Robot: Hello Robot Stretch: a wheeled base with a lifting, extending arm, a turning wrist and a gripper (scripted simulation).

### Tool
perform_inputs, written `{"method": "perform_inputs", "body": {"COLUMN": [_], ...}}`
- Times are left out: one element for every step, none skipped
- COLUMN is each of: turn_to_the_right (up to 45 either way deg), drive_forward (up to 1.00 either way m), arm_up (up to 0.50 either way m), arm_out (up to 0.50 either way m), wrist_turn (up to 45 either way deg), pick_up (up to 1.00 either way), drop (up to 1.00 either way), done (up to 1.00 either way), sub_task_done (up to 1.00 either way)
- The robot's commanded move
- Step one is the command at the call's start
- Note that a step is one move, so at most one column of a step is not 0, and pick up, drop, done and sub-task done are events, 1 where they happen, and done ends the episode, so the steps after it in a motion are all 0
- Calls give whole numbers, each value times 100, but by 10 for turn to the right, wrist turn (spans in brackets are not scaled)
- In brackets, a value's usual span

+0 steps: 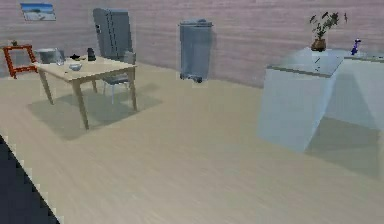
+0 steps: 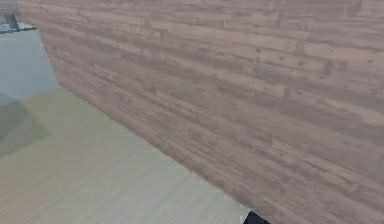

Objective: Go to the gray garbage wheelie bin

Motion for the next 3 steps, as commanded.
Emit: {"method": "perform_inputs", "body": {"turn_to_the_right": [0,0,0], "drive_forward": [100,100,100], "arm_up": [0,0,0], "arm_out": [0,0,0], "wrist_turn": [0,0,0], "pick_up": [0,0,0], "drop": [0,0,0], "done": [0,0,0], "sub_task_done": [0,0,0]}}
